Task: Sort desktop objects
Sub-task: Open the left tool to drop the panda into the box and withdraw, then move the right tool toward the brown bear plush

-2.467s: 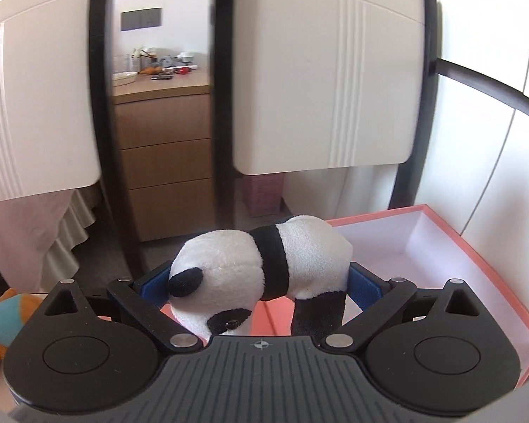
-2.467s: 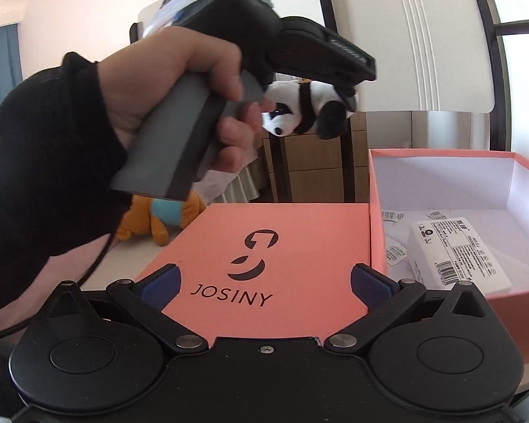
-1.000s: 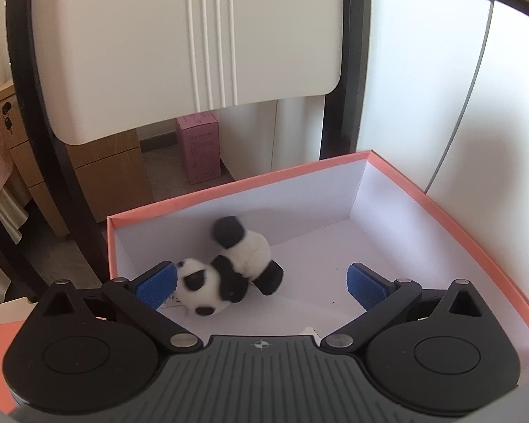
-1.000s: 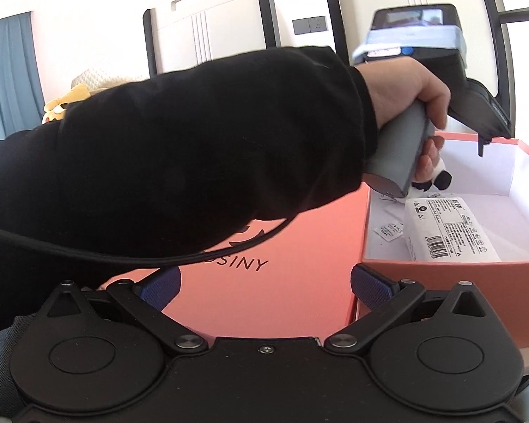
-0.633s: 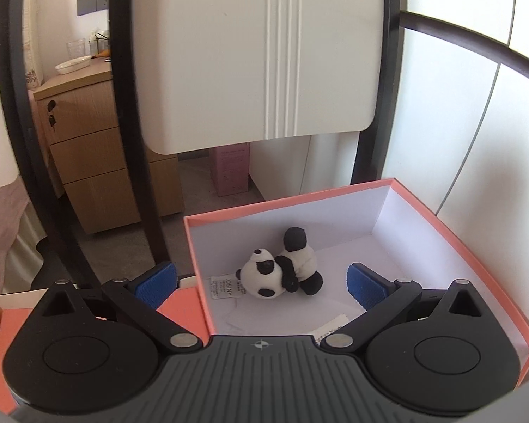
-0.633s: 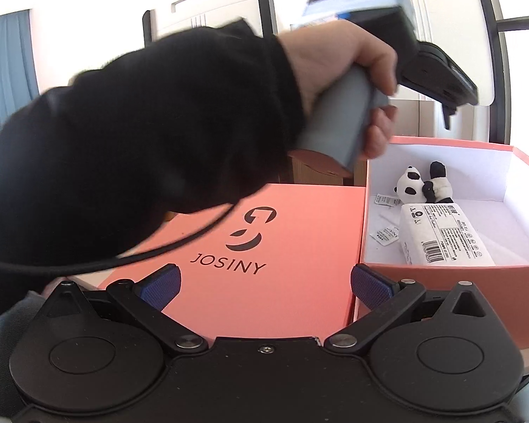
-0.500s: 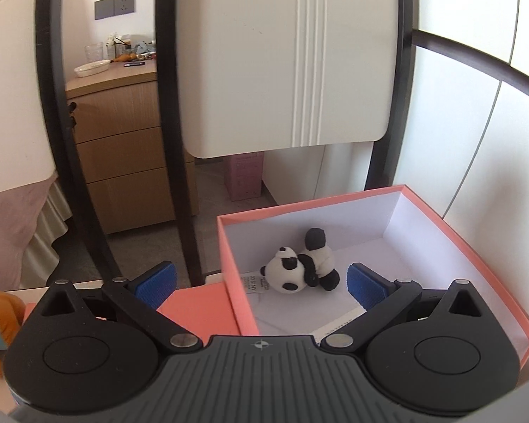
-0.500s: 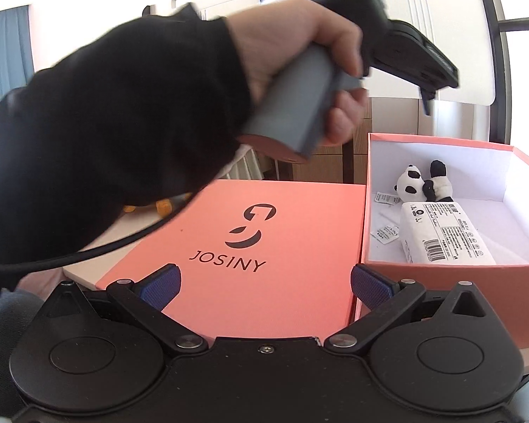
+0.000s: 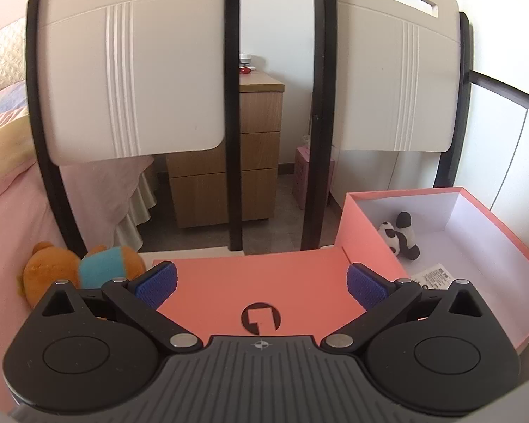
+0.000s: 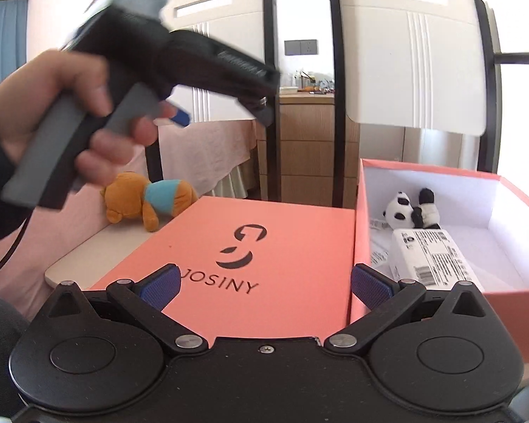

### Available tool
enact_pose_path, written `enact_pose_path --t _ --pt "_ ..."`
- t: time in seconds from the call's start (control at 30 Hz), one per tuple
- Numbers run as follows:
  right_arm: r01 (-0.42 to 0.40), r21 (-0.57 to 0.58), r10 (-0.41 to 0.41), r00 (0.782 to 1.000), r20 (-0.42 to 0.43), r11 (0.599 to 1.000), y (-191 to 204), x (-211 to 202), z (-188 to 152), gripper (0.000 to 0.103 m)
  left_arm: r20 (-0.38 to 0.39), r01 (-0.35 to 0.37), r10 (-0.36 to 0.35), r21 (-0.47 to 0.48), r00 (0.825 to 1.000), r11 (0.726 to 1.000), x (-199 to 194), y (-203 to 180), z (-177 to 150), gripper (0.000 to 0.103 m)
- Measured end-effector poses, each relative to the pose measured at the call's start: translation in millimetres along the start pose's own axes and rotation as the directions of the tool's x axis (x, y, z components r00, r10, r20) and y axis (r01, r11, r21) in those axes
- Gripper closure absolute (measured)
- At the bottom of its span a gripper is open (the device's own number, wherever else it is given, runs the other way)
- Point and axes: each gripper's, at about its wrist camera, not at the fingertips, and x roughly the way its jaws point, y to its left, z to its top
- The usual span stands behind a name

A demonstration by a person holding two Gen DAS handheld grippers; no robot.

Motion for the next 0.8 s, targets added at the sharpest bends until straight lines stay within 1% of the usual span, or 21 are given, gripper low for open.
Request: enact_pose_path --t 0.07,0.13,0.2,0.27,0.4,0.53,0.6,0.7,0.8 --pt "0.006 -0.001 -0.006 1.000 0.007 1.000 4.1 4.1 3.0 0.001 0.005 -0.006 0.006 -0.024 1.000 1.000 -11.4 16.1 -11.8 0.000" --pt "0.012 -0.001 -0.012 1.000 0.014 1.000 8.1 8.2 6.0 0.001 0.011 -0.033 0.034 -0.042 0.999 0.999 -21.4 30.6 -22.9 0.000" --pt "0.018 -0.002 -0.018 1.000 0.021 1.000 12.2 12.4 9.0 0.001 0.007 -0.062 0.063 -0.052 0.998 0.997 -30.2 44.1 -32.8 0.000" --pt "0.023 -0.002 -0.023 0.999 0.028 1.000 16.3 16.5 12.0 0.001 0.017 -0.077 0.077 -0.045 0.997 0.996 -38.4 53.3 -42.2 0.000" --pt "0.046 -0.006 -0.046 0.997 0.055 0.999 23.0 28.0 20.7 0.001 0.004 -0.058 0.059 -0.030 0.998 0.998 -48.9 66.2 -59.5 0.000" --pt "0.052 0.018 -0.053 0.997 0.062 0.998 27.9 43.4 30.2 0.001 0.009 -0.058 0.058 -0.020 0.998 0.998 -60.7 74.7 -68.0 0.000" --pt "0.048 0.031 -0.050 0.997 0.062 0.998 30.5 50.7 34.1 0.001 0.015 -0.051 0.051 -0.016 0.999 0.999 -65.4 77.4 -69.9 0.000" --pt "0.049 0.033 -0.051 0.996 0.066 0.998 35.3 61.2 38.3 0.001 0.012 -0.017 0.018 -0.021 1.000 1.000 -70.0 80.4 -72.7 0.000" --pt "0.055 0.039 -0.057 0.996 0.061 0.998 36.7 70.6 40.5 0.001 0.008 -0.007 0.007 -0.013 1.000 1.000 -71.0 78.6 -74.0 0.000"
